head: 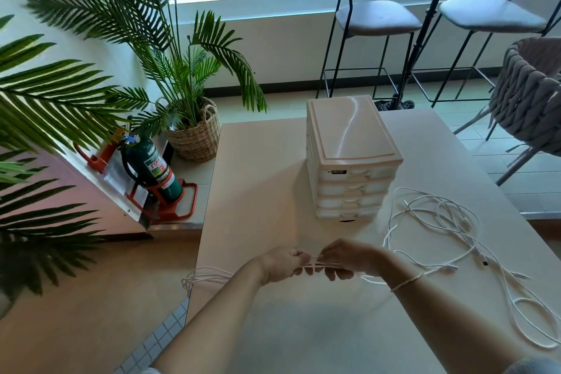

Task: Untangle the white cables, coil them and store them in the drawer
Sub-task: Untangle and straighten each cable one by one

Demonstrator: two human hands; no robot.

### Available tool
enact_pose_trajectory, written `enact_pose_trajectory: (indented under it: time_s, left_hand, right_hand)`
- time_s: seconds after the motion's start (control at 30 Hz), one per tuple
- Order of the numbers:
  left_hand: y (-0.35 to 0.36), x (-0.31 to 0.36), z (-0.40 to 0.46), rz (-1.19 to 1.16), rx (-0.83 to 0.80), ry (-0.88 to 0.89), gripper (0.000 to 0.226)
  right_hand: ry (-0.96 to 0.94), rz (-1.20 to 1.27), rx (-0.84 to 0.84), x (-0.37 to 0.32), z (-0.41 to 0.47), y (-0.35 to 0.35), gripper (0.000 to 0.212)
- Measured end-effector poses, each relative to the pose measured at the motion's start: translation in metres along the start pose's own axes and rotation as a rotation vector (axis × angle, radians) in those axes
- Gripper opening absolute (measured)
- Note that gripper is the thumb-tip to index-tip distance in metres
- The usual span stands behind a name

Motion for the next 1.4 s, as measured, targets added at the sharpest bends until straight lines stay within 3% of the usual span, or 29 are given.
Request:
enact_pose_trajectory:
  time_s: [0.33, 0.43, 0.53, 0.67, 0.87, 0.97, 1.1, 1.2, 1.4]
  left_hand:
    - [-0.006, -0.002, 0.004, 0.242, 0.152, -0.049, 0.027]
    - [-0.003, 0.001, 0.007, 0.262, 0.206, -0.053, 0.028]
    - [0.001, 0.005, 0.005, 0.263, 0.142, -0.042, 0.026]
    - [0.0, 0.007, -0.001, 0.278, 0.104, -0.021, 0.029]
    - [-0.006, 0.003, -0.002, 0.3, 0.178, -0.04, 0.027]
    - [-0.007, 0.004, -0.003, 0.304, 0.176, -0.043, 0.028]
    - [-0.008, 0.006, -0.007, 0.309, 0.052, -0.02, 0.034]
    - [-0.011, 0.002, -0.008, 0.297, 0.09, -0.024, 0.035]
    - [-0.004, -0.01, -0.005, 0.277, 0.239, -0.09, 0.032]
  right_hand:
    - [0.048, -0.259, -0.017, 0.009, 0.0, 0.001, 0.023]
    - [0.107, -0.187, -0.032, 0.012, -0.002, 0.002, 0.02]
    - [0.144, -0.103, 0.007, 0.016, -0.005, -0.009, 0.015]
    - [0.063, -0.076, 0.105, 0.02, -0.001, -0.015, 0.019]
    - [0.026, 0.068, 0.033, 0.022, 0.001, -0.004, 0.012]
    - [0.025, 0.045, 0.053, 0.02, 0.002, -0.002, 0.021]
    - [-0.009, 0.082, 0.17, 0.015, 0.005, -0.002, 0.03]
    - [-0.039, 0.112, 0.212, 0.01, 0.007, 0.005, 0.034]
    - [-0.018, -0.183, 0.108, 0.009, -0.001, 0.014, 0.031]
Point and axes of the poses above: each hand's wrist, its own z-axis towards the middle knuckle, its own y-axis out of the palm, x = y × z, the point moved 2 cm from there along z, towards the middle knuckle, and after that the axes turned 14 degrees about z, right-handed, at the moved point
